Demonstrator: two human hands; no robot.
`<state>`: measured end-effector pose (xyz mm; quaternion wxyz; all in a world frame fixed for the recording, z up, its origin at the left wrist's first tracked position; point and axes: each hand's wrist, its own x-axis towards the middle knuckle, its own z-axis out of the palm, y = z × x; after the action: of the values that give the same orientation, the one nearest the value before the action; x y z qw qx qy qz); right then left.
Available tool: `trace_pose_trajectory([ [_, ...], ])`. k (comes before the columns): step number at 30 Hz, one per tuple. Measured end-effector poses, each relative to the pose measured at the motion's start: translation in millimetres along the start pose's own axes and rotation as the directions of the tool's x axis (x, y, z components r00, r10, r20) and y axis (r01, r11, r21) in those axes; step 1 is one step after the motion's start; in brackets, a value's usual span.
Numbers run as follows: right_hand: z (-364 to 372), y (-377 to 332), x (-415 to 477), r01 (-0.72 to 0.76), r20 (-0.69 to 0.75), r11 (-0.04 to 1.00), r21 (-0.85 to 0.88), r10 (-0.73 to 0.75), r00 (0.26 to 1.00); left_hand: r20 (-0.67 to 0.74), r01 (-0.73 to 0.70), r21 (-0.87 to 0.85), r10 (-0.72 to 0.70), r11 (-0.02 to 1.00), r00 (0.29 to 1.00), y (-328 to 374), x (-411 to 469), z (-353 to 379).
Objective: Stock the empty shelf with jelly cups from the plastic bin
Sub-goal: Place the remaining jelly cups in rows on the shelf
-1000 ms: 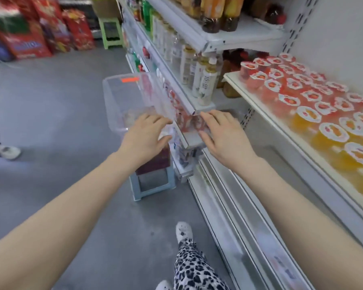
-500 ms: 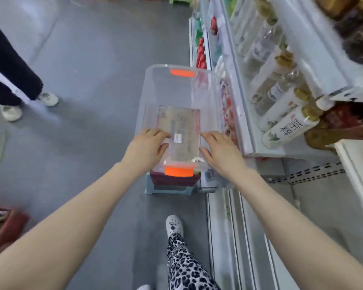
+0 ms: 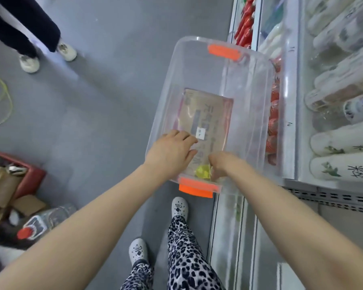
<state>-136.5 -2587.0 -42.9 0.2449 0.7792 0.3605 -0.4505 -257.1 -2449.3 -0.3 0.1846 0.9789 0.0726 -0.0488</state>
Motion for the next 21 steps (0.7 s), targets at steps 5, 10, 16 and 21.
trace_pose_trajectory([
  [5, -7, 7, -17, 0.000, -0.287, 1.000, 0.009, 0.003, 0.958, 0.006, -0.010, 0.007, 0.010, 1.000, 1.000, 1, -2, -1],
  [10, -39, 35, -46, 0.065, -0.692, 0.998, -0.014, -0.057, 0.720, 0.149, -0.043, 0.086, 0.030, 0.995, 0.988, 7, 8, -4],
  [16, -41, 62, -56, 0.207, -0.895, 0.976, 0.072, -0.028, 0.445, 0.497, -0.176, 0.205, 0.053, 0.963, 0.866, 28, 54, 23],
  [21, -22, 68, -48, 0.312, -0.904, 0.941, 0.135, -0.012, 0.428, 0.724, -0.238, 0.078, 0.109, 0.968, 0.681, 39, 77, 70],
])
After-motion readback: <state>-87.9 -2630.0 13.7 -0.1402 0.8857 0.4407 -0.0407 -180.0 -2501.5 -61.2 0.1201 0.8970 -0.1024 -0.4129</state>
